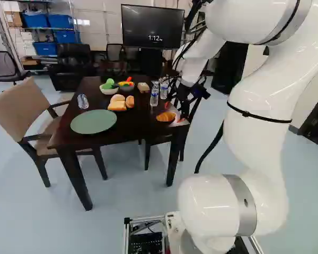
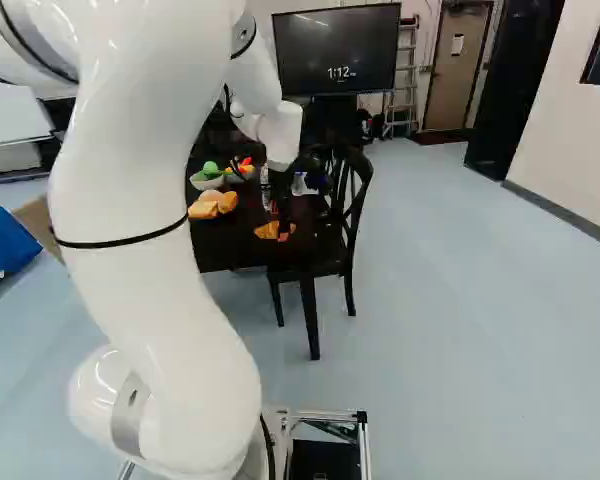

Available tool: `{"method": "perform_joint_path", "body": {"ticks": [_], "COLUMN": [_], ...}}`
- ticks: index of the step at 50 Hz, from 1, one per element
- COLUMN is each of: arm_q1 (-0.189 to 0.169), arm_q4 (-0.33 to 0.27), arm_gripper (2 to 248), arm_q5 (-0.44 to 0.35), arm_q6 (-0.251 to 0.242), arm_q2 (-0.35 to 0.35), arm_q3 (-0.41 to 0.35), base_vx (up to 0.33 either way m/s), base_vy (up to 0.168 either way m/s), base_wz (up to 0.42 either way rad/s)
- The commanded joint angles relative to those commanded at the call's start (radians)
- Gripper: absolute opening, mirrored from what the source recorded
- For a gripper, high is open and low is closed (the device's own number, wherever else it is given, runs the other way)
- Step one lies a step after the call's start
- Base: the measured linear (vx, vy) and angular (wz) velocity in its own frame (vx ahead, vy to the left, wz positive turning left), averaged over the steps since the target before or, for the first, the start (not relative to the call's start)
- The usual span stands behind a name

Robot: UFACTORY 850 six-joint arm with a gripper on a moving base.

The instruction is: Move the croissant to the empty plate

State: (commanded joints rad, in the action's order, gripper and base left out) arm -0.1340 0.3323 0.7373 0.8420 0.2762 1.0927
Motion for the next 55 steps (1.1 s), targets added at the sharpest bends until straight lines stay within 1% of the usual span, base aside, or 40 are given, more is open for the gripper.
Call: {"method": "perform_joint_path", "body": {"ticks": [16,44,55], "arm_q1": [0.005,0.037,0.039], "arm_q4": [0.0,0.0,0.0], "arm_gripper": [247,247,247], "arm_q5": [0.0,0.0,0.0], "arm_q6": [0.0,0.0,0.0], "arm_q2": [0.011,0.051,0.057], "arm_q3": [0.014,0.066,0.073], "base_vx": [0.0,0.0,0.0], "base_vy": [0.0,0.0,0.0], "base_wz": [0.0,0.0,0.0]}}
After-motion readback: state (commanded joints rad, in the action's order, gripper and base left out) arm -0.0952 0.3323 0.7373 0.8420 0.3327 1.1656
